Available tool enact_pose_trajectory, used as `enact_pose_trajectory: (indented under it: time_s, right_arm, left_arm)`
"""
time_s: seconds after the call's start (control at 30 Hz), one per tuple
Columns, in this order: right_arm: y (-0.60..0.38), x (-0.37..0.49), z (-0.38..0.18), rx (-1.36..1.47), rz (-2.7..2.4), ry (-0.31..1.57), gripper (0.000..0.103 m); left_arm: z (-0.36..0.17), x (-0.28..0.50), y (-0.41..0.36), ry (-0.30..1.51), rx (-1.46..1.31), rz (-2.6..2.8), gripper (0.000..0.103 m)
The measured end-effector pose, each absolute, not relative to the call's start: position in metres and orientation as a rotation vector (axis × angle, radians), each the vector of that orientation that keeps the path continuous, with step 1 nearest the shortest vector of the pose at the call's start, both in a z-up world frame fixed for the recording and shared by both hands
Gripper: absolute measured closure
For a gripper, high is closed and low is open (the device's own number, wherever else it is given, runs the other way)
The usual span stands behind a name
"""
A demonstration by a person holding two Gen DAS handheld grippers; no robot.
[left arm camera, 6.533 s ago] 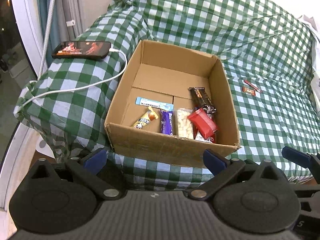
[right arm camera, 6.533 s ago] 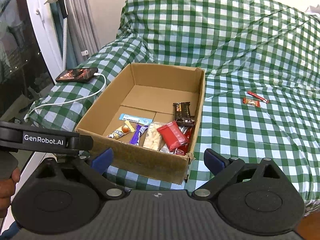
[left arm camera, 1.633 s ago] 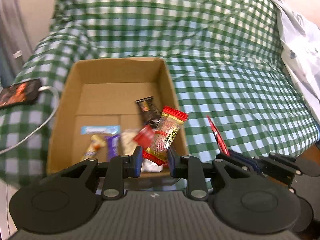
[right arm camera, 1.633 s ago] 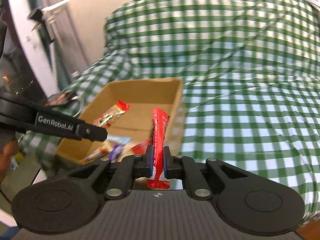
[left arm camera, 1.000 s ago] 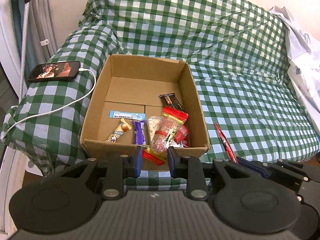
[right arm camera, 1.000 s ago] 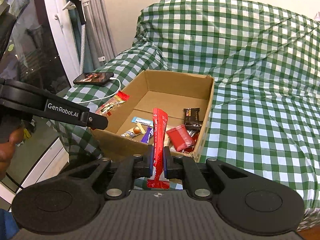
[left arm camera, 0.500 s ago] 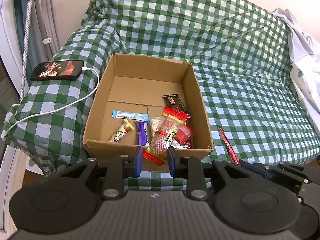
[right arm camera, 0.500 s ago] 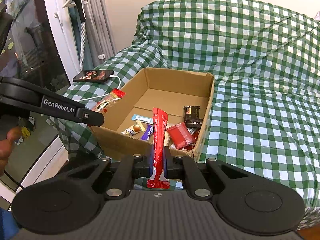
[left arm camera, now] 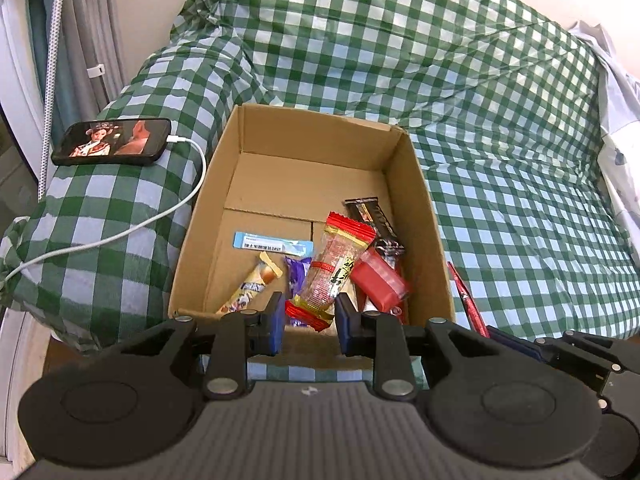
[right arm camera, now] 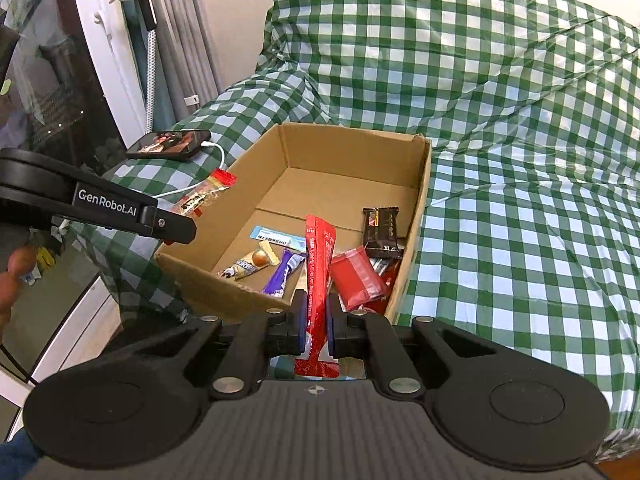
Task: Organize snacks
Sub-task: 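Carry the red candy and red stick over the box and lower them, then open both tools to drop the red candy and red stick into the box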
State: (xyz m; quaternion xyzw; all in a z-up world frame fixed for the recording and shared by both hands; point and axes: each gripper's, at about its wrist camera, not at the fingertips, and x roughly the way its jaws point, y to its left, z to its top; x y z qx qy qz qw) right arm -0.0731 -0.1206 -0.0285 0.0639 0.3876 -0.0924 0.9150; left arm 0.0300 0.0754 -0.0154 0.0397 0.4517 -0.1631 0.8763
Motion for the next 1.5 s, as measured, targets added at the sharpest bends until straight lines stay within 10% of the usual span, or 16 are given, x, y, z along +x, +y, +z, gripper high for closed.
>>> enact_pose_trajectory:
  time_s: [1.37, 1.43, 1.5]
  right_arm:
    - [-0.188, 0.075, -0.104, 0.202, -0.196, 0.909, 0.093]
    - [-0.190, 0.080, -0.108, 0.215, -0.192, 0.918, 0.088]
    - [-0.194, 0.085, -0.108, 0.234, -0.208, 0.921, 0.068]
  left_arm:
    - [-0.105, 0.189, 0.047, 1.080, 0.150, -0.244, 0.073]
    - [-0.106, 0.189, 0.047, 1.080, 0.157, -0.249, 0.054]
    - [-0.102, 0.185, 0.047, 1.059, 0.175, -0.230, 0.001]
